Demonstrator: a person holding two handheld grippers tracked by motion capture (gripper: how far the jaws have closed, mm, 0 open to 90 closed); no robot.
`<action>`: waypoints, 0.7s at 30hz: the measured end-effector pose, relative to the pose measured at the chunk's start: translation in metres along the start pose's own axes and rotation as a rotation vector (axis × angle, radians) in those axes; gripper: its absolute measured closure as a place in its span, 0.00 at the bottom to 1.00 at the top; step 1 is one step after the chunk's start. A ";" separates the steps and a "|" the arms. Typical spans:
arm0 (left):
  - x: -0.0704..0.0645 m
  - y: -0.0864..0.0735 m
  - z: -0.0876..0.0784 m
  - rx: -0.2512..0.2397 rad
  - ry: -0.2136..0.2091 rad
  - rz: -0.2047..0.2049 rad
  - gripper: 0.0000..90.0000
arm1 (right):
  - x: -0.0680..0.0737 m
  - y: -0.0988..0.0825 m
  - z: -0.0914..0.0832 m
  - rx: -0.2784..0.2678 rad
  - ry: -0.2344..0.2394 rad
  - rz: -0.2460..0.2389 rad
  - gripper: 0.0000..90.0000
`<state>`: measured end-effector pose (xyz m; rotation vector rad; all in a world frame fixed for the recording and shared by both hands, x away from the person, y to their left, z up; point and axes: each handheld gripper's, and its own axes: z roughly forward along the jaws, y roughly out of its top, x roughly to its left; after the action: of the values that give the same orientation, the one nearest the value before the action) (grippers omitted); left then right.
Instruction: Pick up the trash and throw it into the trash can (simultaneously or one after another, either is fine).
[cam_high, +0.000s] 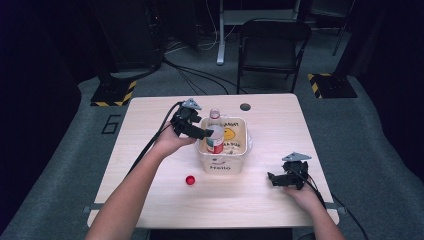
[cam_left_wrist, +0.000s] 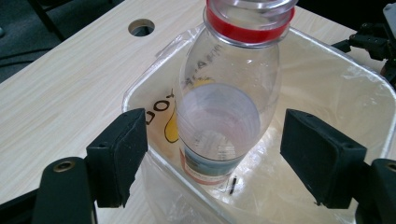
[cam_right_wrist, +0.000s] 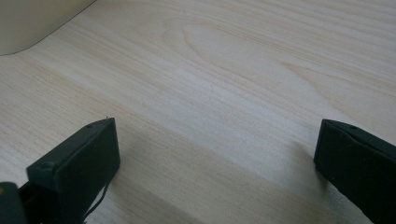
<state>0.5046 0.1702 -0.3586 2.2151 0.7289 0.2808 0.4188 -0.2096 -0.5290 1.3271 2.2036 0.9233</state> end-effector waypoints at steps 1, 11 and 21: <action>0.000 0.000 -0.001 -0.001 0.000 0.004 0.26 | 0.000 0.000 0.000 0.000 0.000 0.000 0.00; -0.004 -0.004 -0.022 0.005 -0.016 0.049 0.26 | 0.000 0.000 0.000 0.000 0.000 -0.001 0.00; -0.003 -0.014 -0.052 -0.032 -0.017 0.053 0.30 | 0.000 0.000 0.000 0.000 0.001 0.001 0.00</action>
<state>0.4746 0.2074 -0.3342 2.2059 0.6530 0.2971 0.4186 -0.2095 -0.5291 1.3288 2.2040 0.9245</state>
